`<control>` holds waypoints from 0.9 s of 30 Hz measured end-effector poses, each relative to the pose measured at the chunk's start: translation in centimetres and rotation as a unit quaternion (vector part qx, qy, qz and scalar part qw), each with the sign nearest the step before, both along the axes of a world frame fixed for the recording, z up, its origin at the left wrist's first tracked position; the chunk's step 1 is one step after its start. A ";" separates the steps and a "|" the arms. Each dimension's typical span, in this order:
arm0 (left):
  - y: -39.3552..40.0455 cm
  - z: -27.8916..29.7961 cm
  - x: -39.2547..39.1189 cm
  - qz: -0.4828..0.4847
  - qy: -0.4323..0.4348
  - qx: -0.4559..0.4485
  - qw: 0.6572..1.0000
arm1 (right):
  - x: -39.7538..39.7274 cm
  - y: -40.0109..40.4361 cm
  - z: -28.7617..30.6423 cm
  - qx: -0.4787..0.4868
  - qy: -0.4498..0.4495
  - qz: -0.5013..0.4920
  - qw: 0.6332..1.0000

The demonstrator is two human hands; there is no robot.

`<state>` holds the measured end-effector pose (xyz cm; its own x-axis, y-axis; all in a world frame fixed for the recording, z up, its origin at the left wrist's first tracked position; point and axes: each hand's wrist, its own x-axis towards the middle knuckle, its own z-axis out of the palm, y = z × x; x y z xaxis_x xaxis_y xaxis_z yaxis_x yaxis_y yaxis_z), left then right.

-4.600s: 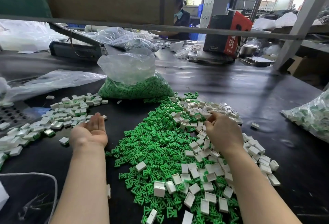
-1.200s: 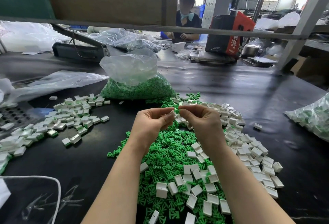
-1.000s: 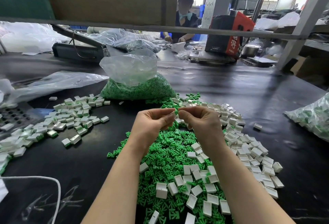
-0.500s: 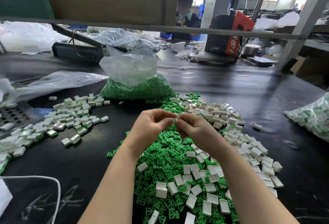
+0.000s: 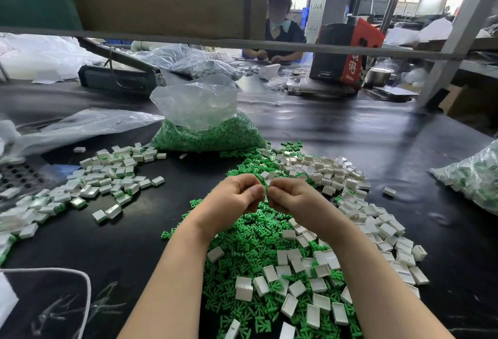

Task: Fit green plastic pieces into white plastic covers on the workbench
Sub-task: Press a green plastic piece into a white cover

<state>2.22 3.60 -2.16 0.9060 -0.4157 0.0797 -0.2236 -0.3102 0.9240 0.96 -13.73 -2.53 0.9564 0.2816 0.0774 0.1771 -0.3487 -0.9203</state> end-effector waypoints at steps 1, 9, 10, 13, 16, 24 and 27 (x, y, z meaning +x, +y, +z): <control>0.0 0.1 0.0 0.001 -0.005 -0.006 1.000 | 0.0 0.0 0.0 0.002 -0.005 -0.001 1.000; 0.1 -0.1 0.3 0.017 -0.039 0.016 0.999 | 0.1 -0.1 0.3 -0.073 -0.061 0.000 0.995; 0.1 -0.2 0.3 0.019 -0.041 0.019 0.999 | 0.1 -0.1 0.3 -0.079 -0.064 0.000 0.995; 0.1 -0.3 0.4 0.019 -0.050 0.043 0.998 | 0.0 0.0 0.2 -0.103 -0.068 -0.004 0.992; 0.2 -0.5 0.5 0.015 -0.052 0.065 0.996 | -0.1 0.0 0.1 -0.137 -0.071 -0.004 0.988; 0.3 -0.7 0.6 0.049 -0.053 0.034 0.997 | 0.0 0.0 -0.1 -0.094 -0.064 -0.002 0.994; 0.4 -0.7 0.8 0.062 -0.062 -0.012 0.996 | 0.2 0.1 -0.2 -0.066 -0.068 -0.001 0.996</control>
